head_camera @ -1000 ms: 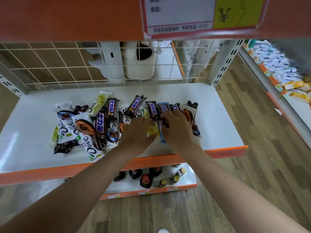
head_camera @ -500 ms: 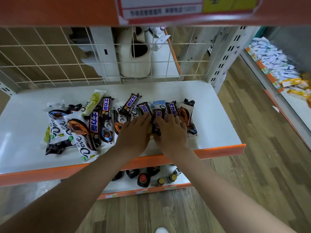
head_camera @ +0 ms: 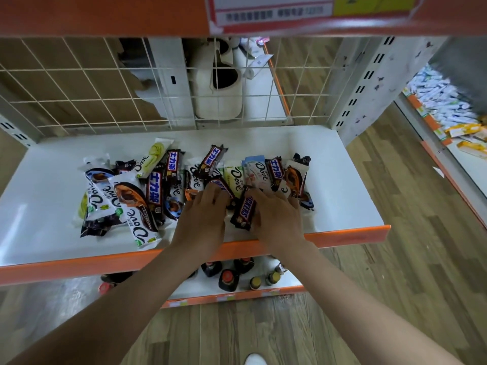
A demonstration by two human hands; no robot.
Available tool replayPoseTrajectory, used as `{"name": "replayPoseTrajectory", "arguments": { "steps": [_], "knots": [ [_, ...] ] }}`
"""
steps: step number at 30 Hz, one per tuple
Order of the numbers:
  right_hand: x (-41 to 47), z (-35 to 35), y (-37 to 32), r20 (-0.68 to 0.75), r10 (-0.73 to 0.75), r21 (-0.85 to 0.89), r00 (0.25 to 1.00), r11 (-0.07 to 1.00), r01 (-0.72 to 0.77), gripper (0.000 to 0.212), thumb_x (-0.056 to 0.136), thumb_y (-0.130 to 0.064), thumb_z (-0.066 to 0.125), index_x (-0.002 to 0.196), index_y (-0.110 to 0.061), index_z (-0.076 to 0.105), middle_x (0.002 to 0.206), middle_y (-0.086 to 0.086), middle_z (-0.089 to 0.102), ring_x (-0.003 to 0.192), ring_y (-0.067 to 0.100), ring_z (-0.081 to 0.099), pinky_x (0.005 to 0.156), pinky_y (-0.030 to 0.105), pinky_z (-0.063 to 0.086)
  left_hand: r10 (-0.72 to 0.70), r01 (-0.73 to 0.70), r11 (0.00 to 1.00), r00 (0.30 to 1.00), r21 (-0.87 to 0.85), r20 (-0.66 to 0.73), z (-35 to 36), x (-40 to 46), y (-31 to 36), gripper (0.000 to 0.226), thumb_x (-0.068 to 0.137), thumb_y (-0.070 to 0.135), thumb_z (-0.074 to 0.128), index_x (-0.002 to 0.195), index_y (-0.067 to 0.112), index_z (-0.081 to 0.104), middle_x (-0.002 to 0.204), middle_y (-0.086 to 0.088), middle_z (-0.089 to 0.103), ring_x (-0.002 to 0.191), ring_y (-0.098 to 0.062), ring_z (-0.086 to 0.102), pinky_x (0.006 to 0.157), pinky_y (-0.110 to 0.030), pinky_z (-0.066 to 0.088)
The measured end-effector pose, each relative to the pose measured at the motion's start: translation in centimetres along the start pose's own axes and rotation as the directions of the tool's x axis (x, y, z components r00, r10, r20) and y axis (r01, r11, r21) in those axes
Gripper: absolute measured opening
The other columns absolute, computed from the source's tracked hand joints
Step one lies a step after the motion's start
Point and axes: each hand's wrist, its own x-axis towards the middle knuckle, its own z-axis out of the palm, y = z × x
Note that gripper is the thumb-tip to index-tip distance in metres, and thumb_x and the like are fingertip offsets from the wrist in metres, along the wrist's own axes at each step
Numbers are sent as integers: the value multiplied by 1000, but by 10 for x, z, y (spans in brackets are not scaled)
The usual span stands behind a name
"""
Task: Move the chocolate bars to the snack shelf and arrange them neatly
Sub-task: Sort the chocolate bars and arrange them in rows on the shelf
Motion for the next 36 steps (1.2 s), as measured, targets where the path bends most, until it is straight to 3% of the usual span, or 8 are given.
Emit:
{"name": "replayPoseTrajectory", "arguments": {
  "steps": [4, 7, 13, 18, 22, 25, 27, 36],
  "knots": [
    [3, 4, -3, 40, -18, -74, 999, 997, 21, 59, 83, -40, 56, 137, -37, 33, 133, 3, 44, 124, 26, 37, 100, 43, 27, -4, 0, 999, 997, 54, 78, 3, 11, 1, 74, 87, 10, 47, 148, 25, 9, 157, 6, 6, 142, -19, 11, 109, -39, 21],
    [-1, 9, -8, 26, -17, -148, 1000, 989, 20, 68, 76, -62, 57, 134, -34, 35, 133, 6, 44, 124, 28, 38, 100, 45, 27, 13, -30, 990, 992, 139, 123, 5, 11, -2, 71, 88, 22, 50, 148, 25, 12, 153, 3, 18, 140, -20, 12, 108, -40, 23],
    [4, 7, -11, -47, -9, -83, 999, 997, 5, 51, 83, -42, 57, 126, -21, 41, 125, 3, 52, 117, 26, 45, 97, 45, 28, -21, 21, 1000, 1000, 9, 7, 3, -2, -9, 35, 80, 22, 68, 110, 9, 57, 119, -10, 46, 116, -31, 39, 90, -37, 42],
    [-3, 0, -1, -54, 30, 101, 998, 995, -25, 40, 89, -33, 49, 124, -17, 41, 101, 2, 62, 102, 21, 56, 97, 37, 26, -217, 170, 925, 970, -340, -105, 0, -7, -11, 21, 79, 2, 64, 97, 10, 59, 110, -6, 41, 100, -19, 46, 78, -24, 38],
    [-6, -3, 2, -86, 78, 236, 993, 970, -56, 25, 93, -28, 46, 115, -17, 45, 90, 0, 62, 94, 21, 57, 93, 31, 27, -327, 170, 806, 926, -567, -188, -8, -7, -4, 18, 88, 4, 56, 105, 9, 55, 103, -5, 57, 83, -12, 54, 65, -11, 36],
    [-8, -1, 2, -78, 60, 177, 995, 983, -46, 20, 92, -27, 47, 110, -19, 47, 90, -3, 61, 95, 18, 55, 92, 31, 28, -335, 163, 777, 925, -608, -181, -10, -10, -4, 20, 89, 1, 54, 107, 8, 54, 94, 2, 59, 82, -12, 58, 63, -6, 40],
    [-9, -1, 3, -108, 51, 126, 993, 991, -37, 19, 91, -25, 48, 109, -18, 49, 92, -3, 60, 100, 17, 52, 89, 31, 29, -309, 186, 826, 939, -532, -151, -6, -13, -9, 16, 89, 0, 54, 103, 6, 58, 99, -4, 59, 89, -19, 58, 70, -16, 41],
    [-5, 2, -3, -43, 87, -156, 995, 983, -92, 74, 81, -59, 53, 136, -14, 32, 125, 2, 52, 123, 25, 39, 99, 42, 30, -271, 239, 906, 962, -349, -44, -3, -24, -22, 40, 76, 21, 74, 112, 8, 61, 108, -11, 57, 104, -28, 51, 83, -38, 45]
  ]
}}
